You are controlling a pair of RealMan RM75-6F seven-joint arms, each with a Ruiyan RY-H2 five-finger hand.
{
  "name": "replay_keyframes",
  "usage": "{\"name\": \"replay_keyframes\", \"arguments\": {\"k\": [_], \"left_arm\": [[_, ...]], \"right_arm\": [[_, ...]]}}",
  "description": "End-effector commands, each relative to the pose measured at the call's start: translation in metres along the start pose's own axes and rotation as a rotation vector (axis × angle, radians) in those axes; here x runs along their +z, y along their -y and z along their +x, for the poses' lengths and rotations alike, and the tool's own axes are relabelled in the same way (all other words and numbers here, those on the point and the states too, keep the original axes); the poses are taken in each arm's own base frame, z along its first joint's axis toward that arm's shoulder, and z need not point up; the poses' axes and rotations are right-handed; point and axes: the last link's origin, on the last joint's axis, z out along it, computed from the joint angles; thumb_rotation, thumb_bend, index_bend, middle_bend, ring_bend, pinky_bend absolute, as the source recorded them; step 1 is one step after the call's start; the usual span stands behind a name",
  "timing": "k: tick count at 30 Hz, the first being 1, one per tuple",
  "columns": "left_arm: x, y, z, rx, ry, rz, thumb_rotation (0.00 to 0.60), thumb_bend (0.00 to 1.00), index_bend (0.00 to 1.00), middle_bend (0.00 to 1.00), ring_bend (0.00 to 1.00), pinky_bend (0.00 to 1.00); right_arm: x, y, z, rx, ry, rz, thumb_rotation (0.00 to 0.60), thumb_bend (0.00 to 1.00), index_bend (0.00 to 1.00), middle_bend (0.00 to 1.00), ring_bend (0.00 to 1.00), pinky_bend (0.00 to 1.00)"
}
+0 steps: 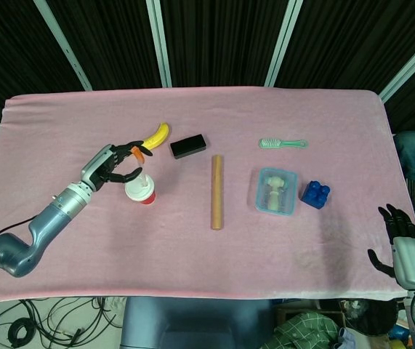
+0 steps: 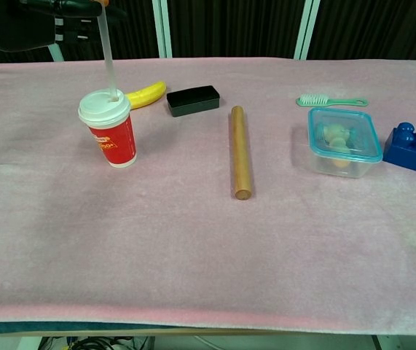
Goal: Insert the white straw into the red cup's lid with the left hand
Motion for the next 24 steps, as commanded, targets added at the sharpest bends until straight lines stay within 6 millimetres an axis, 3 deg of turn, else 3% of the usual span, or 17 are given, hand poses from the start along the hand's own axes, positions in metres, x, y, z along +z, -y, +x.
{"name": "replay_keyframes", "arguments": {"k": [1, 24], "left_arm": [[-0.002, 0.005, 0.001, 0.001, 0.001, 0.007, 0.600, 0.44, 0.59, 0.33, 0.05, 0.10], [0.003, 0.035, 0.004, 0.005, 0.012, 0.079, 0.600, 0.44, 0.58, 0.32, 0.05, 0.09]], "right_arm": [[0.000, 0.000, 0.000, 0.000, 0.000, 0.000, 0.600, 0.23, 0.08, 0.03, 0.06, 0.18], [0.000, 0.000, 0.000, 0.003, 0.000, -0.005, 0.600, 0.23, 0.08, 0.03, 0.06, 0.18]]}}
